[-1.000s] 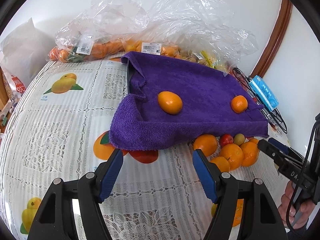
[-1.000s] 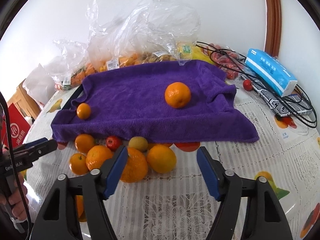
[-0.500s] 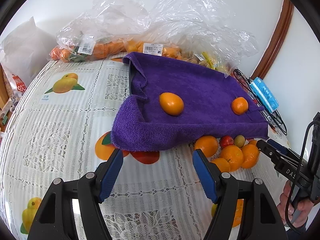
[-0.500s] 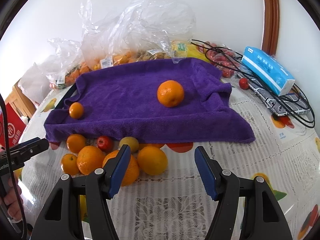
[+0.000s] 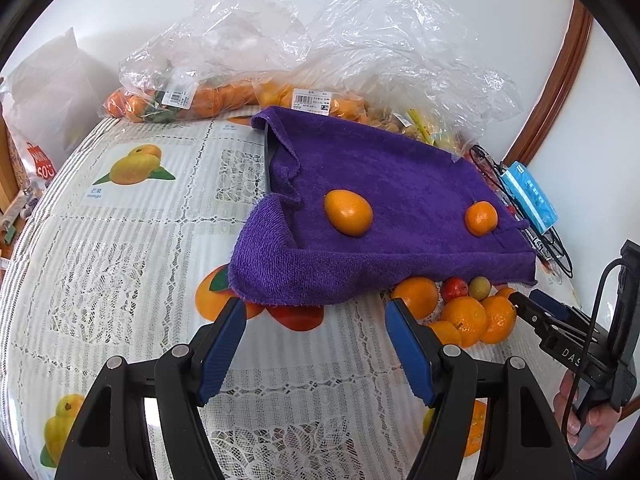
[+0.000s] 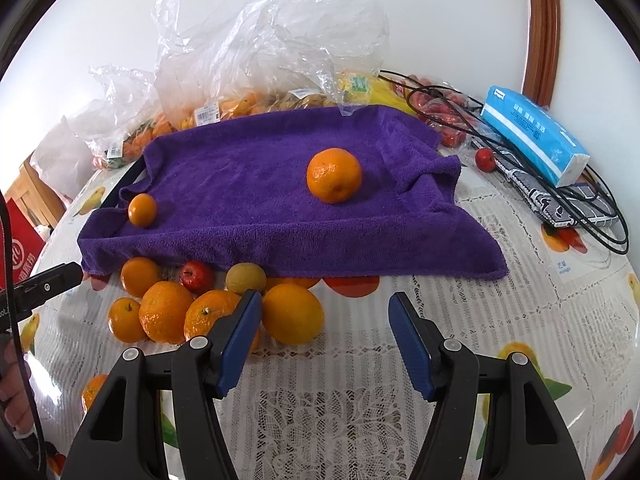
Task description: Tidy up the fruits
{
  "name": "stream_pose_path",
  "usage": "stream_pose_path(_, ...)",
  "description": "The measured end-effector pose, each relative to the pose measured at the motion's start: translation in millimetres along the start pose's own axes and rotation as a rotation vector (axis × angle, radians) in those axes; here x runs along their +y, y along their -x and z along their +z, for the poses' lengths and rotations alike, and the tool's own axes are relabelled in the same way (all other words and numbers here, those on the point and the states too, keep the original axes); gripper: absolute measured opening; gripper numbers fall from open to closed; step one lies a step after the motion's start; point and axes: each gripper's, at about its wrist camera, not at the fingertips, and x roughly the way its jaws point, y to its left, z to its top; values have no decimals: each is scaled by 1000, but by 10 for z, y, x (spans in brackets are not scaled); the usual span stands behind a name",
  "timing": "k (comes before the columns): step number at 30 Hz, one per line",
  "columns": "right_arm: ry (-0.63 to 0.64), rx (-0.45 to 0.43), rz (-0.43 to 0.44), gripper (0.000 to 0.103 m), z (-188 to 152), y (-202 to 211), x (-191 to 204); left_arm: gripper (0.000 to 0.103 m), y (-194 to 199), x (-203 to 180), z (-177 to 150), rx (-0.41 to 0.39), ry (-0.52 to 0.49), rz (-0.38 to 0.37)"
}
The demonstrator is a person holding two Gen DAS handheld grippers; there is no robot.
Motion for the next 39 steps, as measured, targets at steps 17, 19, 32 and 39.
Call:
stream_pose_path(17,6,48,-7,56,29,-228,-117,70,-37,-1,7,13,5,9)
stream_pose_path(19,10,51,-19,56,44,-275,-122,70,-43,1,7,15,4,10)
stream_pose_path(32,20,37,-49,34,-16,-200,-170,70,12,-61,-23,2,0,-76)
stream_pose_path(39,24,19,-49,34,-131,-11,-261,70,48,-394,-106,0,-76,-182)
